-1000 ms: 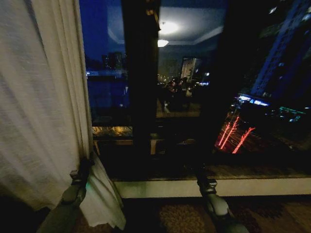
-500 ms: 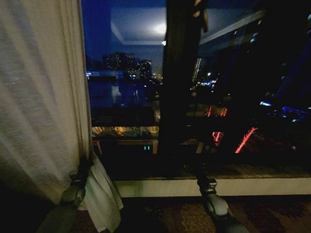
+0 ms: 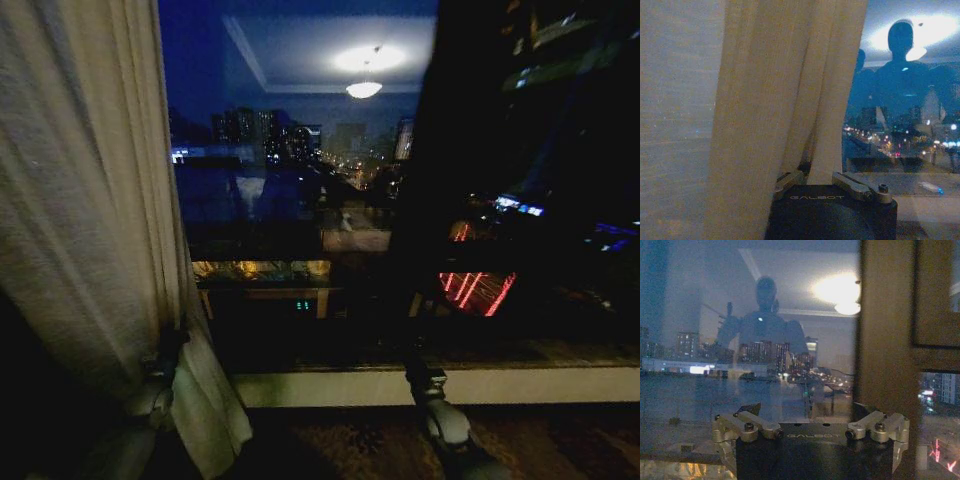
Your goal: Open the curtains by pulling them apart, changing their state from closed to fully open.
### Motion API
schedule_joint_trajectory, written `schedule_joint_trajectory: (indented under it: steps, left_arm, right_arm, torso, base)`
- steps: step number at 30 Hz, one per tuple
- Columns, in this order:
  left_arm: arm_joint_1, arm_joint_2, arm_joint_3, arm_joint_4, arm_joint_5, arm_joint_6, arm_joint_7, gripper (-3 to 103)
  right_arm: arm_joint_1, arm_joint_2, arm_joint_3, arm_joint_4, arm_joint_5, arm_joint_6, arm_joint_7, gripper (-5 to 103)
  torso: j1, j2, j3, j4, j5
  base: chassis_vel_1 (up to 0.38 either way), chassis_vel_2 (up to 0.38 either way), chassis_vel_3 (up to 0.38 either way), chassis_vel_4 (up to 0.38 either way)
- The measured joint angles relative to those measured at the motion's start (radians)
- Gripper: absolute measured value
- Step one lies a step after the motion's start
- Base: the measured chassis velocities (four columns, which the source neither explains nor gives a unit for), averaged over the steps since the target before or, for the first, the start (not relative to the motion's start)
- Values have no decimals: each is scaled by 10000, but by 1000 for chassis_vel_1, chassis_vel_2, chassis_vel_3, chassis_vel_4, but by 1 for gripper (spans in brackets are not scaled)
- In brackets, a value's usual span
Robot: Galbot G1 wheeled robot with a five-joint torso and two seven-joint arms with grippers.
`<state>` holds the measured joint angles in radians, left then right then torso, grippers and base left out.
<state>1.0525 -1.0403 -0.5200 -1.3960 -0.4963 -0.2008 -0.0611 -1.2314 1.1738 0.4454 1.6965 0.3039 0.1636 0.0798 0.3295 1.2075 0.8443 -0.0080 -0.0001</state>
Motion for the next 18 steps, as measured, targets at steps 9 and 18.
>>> schedule_joint_trajectory:
  steps: [9,18]
  left_arm:
    - [149,29,-61,-56,0,-21,-6,0]
    - [316,16,-62,-234,23,15,-16,0]
  right_arm:
    - [0,3,-2,1,0,0,-2,100]
    - [0,-4,5,0,0,0,1,100]
  torso:
    - [1,1,0,5,-7]
    - [1,-1,1,-3,0]
  base:
    - [164,184,-178,-186]
    - [-24,-35,29,24]
